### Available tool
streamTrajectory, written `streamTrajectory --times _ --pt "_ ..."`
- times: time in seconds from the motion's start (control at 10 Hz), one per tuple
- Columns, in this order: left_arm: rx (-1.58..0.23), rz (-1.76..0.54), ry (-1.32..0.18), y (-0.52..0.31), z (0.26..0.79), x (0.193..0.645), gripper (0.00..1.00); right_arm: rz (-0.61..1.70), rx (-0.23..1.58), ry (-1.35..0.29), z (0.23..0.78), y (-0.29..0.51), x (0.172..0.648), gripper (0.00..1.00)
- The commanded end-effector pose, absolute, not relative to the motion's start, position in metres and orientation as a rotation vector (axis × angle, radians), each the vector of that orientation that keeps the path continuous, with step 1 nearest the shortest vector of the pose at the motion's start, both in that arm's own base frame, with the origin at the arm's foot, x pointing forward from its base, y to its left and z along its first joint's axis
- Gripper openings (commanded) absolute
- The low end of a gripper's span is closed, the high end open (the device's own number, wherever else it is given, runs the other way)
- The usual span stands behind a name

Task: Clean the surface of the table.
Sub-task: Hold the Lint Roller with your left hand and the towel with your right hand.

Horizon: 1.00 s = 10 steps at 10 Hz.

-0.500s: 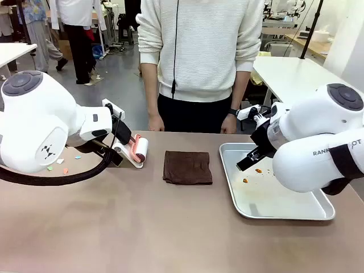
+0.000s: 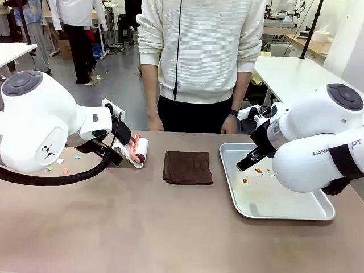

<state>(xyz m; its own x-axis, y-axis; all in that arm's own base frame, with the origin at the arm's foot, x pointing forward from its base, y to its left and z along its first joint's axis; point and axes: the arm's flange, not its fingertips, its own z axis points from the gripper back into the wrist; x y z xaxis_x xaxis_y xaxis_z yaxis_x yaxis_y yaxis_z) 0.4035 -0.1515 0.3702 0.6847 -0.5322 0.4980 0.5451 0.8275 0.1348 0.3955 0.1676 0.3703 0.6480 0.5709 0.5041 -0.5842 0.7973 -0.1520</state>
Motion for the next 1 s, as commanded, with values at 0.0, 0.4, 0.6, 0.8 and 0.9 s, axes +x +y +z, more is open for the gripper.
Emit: streamTrajectory --times 0.0,0.4,0.6,0.8,0.9 --pt "-0.025 -0.604 -0.550 -0.1516 0.3702 0.4034 1.00 0.656 0.026 -0.565 0.3704 0.1675 0.3955 1.00" --pt "-0.025 -0.604 -0.550 -0.1516 0.3702 0.4034 1.00 0.656 0.026 -0.565 0.3704 0.1675 0.3955 1.00" --pt "-0.025 -0.604 -0.550 -0.1516 0.3702 0.4034 1.00 0.656 0.026 -0.565 0.3704 0.1675 0.3955 1.00" --pt "-0.025 -0.604 -0.550 -0.1516 0.3702 0.4034 1.00 0.656 0.026 -0.565 0.3704 0.1675 0.3955 1.00" --pt "-0.025 -0.604 -0.550 -0.1516 0.3702 0.4034 1.00 0.656 0.026 -0.565 0.3704 0.1675 0.3955 1.00"
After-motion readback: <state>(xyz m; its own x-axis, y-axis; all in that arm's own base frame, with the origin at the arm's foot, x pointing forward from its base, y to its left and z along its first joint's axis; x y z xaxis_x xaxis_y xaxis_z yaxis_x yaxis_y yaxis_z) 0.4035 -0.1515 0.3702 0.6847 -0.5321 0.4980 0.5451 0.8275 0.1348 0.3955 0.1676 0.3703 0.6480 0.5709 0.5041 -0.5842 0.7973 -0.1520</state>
